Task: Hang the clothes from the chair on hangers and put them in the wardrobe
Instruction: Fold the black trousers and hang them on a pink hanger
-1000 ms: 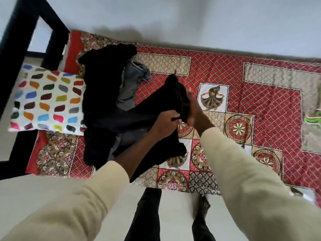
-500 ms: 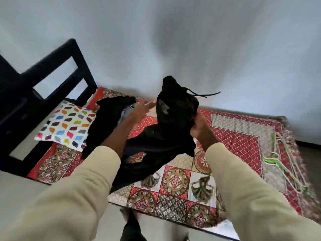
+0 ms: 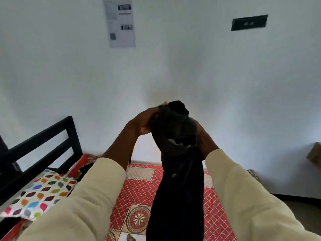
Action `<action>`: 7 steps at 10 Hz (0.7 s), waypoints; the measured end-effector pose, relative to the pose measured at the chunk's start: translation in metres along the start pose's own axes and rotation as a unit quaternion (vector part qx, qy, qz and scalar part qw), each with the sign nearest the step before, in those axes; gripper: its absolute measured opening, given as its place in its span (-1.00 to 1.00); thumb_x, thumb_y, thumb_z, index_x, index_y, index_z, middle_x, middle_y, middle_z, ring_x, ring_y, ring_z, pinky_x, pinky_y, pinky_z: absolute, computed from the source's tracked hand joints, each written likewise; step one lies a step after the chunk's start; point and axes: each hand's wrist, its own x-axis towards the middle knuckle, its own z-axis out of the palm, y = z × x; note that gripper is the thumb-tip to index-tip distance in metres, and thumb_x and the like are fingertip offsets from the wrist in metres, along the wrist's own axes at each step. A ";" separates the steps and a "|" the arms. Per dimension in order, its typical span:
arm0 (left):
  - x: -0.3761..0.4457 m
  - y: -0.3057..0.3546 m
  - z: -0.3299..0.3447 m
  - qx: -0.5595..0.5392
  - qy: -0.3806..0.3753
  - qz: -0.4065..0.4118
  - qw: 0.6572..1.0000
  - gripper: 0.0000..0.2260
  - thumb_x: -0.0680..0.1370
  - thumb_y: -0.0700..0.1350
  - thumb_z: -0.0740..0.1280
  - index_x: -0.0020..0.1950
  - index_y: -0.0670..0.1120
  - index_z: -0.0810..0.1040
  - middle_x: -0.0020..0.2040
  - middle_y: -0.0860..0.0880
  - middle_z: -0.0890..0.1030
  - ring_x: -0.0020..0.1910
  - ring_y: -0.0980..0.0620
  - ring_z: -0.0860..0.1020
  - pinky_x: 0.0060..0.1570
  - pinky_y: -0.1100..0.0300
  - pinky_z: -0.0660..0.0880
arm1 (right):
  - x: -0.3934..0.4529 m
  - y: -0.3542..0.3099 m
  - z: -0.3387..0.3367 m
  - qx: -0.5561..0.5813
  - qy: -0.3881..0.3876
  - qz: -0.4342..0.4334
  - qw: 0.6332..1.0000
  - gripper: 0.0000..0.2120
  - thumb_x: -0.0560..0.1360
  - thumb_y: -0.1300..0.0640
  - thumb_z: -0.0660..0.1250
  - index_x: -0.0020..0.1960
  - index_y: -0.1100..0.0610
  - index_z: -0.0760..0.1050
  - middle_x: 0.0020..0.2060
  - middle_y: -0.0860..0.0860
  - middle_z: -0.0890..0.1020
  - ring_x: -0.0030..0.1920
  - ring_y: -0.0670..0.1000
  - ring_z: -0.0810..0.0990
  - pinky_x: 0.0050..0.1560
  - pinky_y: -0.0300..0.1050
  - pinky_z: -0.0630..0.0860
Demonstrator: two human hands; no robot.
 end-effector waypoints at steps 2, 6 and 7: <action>0.001 0.006 0.020 0.160 0.049 0.011 0.986 -0.84 0.64 -0.25 0.18 0.04 -0.16 0.56 -0.14 -0.14 0.67 -0.20 0.01 0.65 -0.13 0.16 0.62 | -0.031 -0.012 -0.017 -0.046 0.031 0.018 0.998 -0.65 0.63 0.39 0.13 -0.27 0.10 0.39 -0.38 0.02 0.48 -0.47 -0.31 0.53 -0.19 -0.30 0.45; 0.002 0.016 0.045 0.538 0.028 -0.040 0.841 -0.73 0.41 0.07 0.31 -0.10 -0.12 0.55 -0.17 -0.07 0.60 -0.21 -0.01 0.54 -0.20 0.10 0.46 | -0.023 -0.037 -0.052 -0.242 0.068 -0.026 0.968 -0.80 0.59 0.28 0.26 0.16 0.35 0.53 0.10 0.27 0.60 0.09 0.11 0.56 0.21 0.02 0.48; 0.014 0.023 0.046 0.588 0.124 0.016 0.799 -0.79 0.50 -0.05 0.28 -0.28 -0.13 0.45 -0.28 -0.07 0.54 -0.29 -0.02 0.49 -0.31 0.17 0.34 | -0.001 -0.033 -0.062 -0.289 0.124 0.075 0.946 -0.86 0.54 0.30 0.23 -0.20 0.25 0.44 -0.23 0.17 0.52 -0.21 0.08 0.43 -0.27 -0.09 0.36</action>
